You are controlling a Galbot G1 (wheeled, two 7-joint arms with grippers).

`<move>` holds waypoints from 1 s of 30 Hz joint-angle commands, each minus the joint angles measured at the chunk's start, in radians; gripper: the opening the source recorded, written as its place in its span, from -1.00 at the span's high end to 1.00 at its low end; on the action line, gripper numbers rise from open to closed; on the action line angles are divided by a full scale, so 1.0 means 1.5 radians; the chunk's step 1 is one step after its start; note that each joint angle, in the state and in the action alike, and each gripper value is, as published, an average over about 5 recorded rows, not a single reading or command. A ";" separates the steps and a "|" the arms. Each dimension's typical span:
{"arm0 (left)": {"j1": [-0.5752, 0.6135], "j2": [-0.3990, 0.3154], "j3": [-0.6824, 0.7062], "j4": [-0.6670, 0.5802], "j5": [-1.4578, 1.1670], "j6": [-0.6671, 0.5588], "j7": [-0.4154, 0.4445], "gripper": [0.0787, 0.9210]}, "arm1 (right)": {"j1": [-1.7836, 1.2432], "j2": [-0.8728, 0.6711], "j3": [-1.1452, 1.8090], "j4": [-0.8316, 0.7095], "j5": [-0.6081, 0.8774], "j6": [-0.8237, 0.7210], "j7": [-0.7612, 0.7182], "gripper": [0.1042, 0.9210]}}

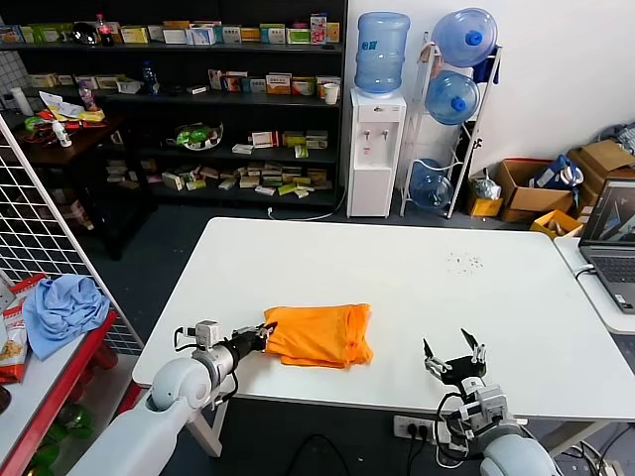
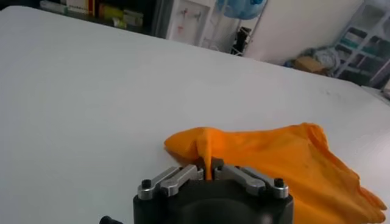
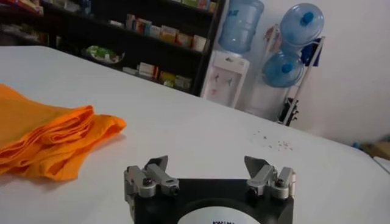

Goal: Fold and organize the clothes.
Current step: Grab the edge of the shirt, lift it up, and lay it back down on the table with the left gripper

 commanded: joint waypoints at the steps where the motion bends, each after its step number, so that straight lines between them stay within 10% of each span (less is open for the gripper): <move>1: 0.025 0.049 -0.058 -0.021 0.016 0.012 -0.061 0.85 | 0.011 0.009 -0.010 -0.003 -0.012 -0.004 0.005 -0.76; 30: -0.031 0.315 -0.142 0.104 0.353 -0.072 -0.048 0.87 | 0.044 0.040 -0.042 -0.016 -0.010 0.004 0.012 -0.76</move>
